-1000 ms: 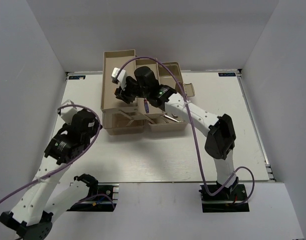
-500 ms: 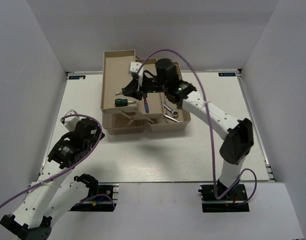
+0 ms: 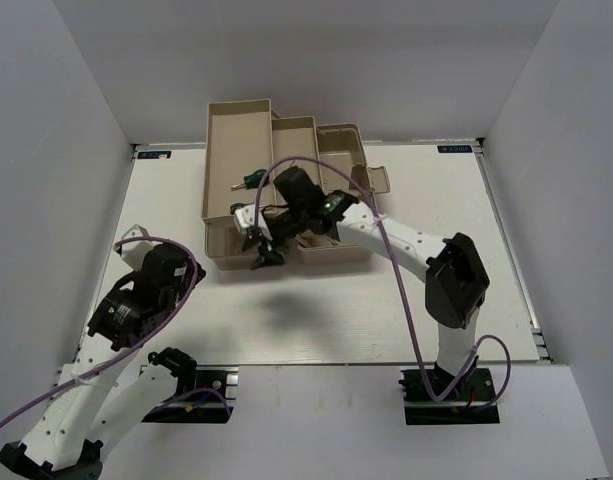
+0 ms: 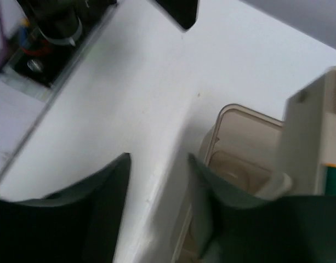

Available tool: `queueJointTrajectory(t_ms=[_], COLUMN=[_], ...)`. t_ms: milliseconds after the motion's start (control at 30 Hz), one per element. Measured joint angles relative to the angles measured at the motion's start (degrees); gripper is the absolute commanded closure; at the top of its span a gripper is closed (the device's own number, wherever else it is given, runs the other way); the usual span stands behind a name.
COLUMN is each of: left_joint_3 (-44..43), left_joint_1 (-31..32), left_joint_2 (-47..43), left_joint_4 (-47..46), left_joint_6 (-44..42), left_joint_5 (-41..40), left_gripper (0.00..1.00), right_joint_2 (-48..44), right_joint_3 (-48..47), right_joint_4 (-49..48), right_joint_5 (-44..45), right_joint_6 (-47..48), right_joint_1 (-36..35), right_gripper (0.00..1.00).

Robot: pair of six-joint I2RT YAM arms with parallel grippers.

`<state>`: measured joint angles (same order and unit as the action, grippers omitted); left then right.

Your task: Sort the tools into containers

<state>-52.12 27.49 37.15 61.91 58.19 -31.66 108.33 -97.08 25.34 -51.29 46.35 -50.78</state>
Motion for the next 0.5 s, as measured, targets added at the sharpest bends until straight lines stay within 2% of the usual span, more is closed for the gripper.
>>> queueJointTrajectory(t_ms=[67, 167, 500], left_joint_3=[0.02, 0.13, 3.43], left_joint_1=[0.00, 0.00, 0.00], left_joint_2=[-0.09, -0.28, -3.02], left_joint_4=[0.50, 1.11, 3.63], left_joint_6=[0.28, 0.42, 2.71], left_joint_5=[-0.04, -0.22, -0.46], left_gripper=[0.33, 0.33, 0.33], right_joint_2=[0.07, 1.38, 5.66], right_joint_3=[3.85, 6.29, 10.73], right_joint_4=[-2.49, -5.40, -18.93], right_joint_5=[4.83, 12.24, 30.75], right_joint_6=[0.39, 0.90, 2.71], right_joint_1=[-2.19, -4.83, -8.72], right_gripper=[0.31, 0.28, 0.31])
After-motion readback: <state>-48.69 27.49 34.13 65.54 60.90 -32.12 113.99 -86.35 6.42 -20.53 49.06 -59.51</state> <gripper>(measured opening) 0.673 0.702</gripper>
